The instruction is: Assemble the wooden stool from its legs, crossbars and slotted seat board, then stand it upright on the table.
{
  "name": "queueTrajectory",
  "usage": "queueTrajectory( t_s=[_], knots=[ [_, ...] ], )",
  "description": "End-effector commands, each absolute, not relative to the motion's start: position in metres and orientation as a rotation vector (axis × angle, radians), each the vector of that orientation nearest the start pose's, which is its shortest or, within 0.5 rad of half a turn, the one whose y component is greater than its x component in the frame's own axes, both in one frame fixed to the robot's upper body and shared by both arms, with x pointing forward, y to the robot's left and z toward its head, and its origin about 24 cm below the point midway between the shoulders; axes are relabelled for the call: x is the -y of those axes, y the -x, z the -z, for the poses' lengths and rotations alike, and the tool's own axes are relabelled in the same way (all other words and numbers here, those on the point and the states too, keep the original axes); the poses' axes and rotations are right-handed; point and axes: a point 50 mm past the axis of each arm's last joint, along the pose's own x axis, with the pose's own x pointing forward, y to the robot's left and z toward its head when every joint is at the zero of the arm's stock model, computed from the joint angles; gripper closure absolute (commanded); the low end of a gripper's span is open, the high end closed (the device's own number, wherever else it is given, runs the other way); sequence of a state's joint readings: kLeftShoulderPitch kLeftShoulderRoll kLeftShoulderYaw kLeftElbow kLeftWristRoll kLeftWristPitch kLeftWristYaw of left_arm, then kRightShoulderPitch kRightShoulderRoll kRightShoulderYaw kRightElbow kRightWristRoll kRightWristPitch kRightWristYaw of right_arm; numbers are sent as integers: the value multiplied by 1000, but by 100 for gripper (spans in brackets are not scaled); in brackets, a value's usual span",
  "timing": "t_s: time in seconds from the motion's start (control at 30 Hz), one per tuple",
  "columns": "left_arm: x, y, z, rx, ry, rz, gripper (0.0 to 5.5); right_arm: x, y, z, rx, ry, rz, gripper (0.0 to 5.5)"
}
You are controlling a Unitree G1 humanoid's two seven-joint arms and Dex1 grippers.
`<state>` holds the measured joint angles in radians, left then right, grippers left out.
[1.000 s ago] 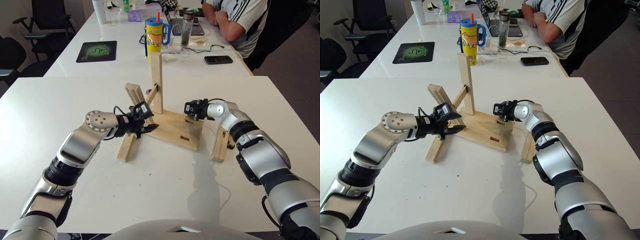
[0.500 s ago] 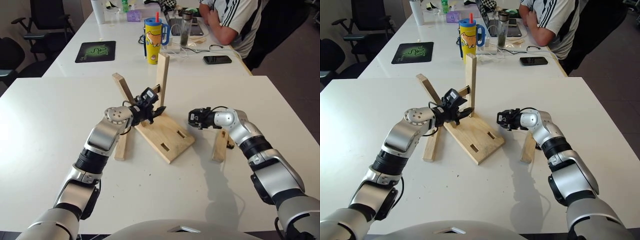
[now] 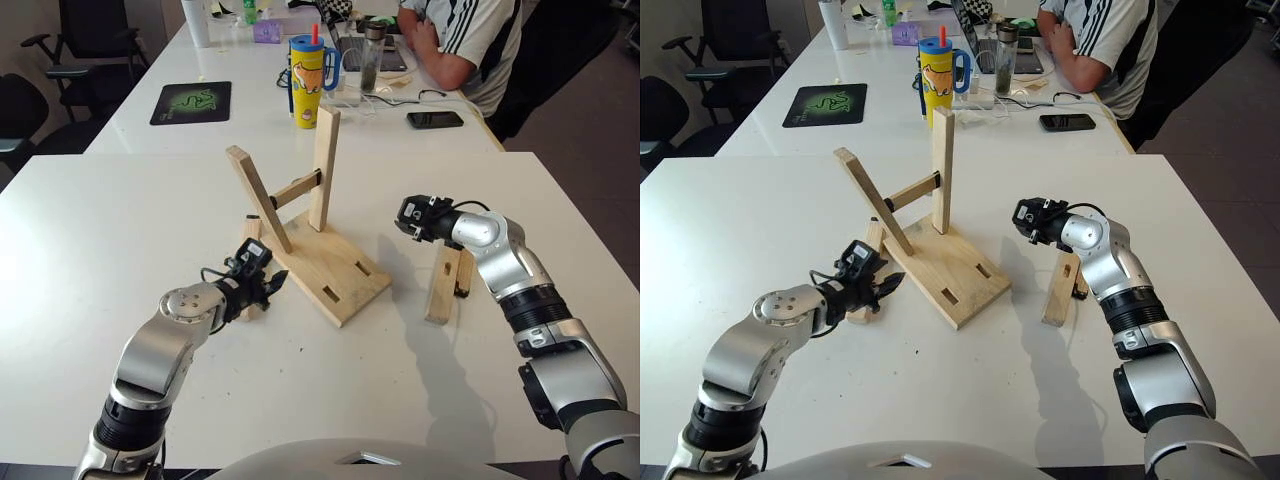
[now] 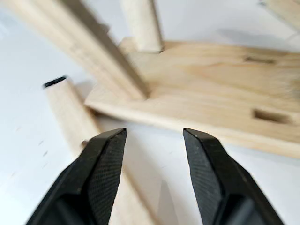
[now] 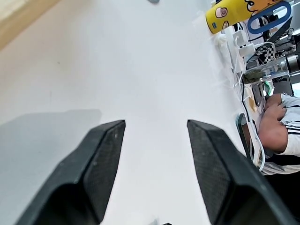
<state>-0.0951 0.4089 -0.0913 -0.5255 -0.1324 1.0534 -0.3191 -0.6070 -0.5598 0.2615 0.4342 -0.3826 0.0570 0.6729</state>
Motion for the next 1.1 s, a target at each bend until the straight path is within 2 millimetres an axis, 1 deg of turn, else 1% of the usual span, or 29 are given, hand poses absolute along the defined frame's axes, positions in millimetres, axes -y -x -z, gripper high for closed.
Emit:
queueTrajectory(
  t_s=[0.03, 0.13, 0.17, 0.2, 0.3, 0.4, 0.5, 0.57, 0.63, 0.7, 0.77, 0.83, 0.93, 1.0, 1.1],
  knots=[
    [-171, -263, -84, -486, -242, 251, 326, 188, -342, -102, -243, 1009, -700, 305],
    [-156, -285, -90, -433, -231, 235, 326, 179, -335, -95, -241, 995, -732, 305],
    [-151, -291, -93, -415, -229, 239, 326, 174, -332, -93, -239, 989, -742, 305],
    [-141, -300, -99, -393, -228, 252, 326, 171, -328, -91, -239, 973, -746, 305],
    [-123, -325, -112, -338, -242, 258, 326, 168, -318, -85, -234, 930, -730, 305],
    [-115, -347, -127, -291, -200, 242, 326, 163, -304, -80, -246, 843, -706, 305],
    [-110, -366, -140, -248, -176, 231, 326, 165, -296, -77, -255, 787, -649, 305],
    [-111, -371, -141, -240, -174, 232, 326, 168, -294, -76, -259, 756, -597, 305],
    [-117, -374, -139, -245, -180, 222, 326, 174, -297, -80, -249, 706, -494, 305],
    [-126, -372, -138, -245, -195, 211, 326, 181, -299, -87, -205, 639, -357, 305],
    [-136, -365, -138, -235, -203, 201, 326, 187, -296, -96, -153, 539, -238, 305],
    [-150, -352, -138, -212, -195, 189, 326, 195, -290, -101, -143, 402, -119, 305],
    [-166, -323, -127, -228, -190, 213, 326, 209, -273, -103, -176, 239, 24, 305],
    [-178, -306, -118, -256, -186, 187, 326, 218, -264, -105, -202, 199, 94, 305],
    [-186, -291, -109, -284, -171, 137, 326, 229, -259, -106, -243, 171, 170, 305]
  ],
)
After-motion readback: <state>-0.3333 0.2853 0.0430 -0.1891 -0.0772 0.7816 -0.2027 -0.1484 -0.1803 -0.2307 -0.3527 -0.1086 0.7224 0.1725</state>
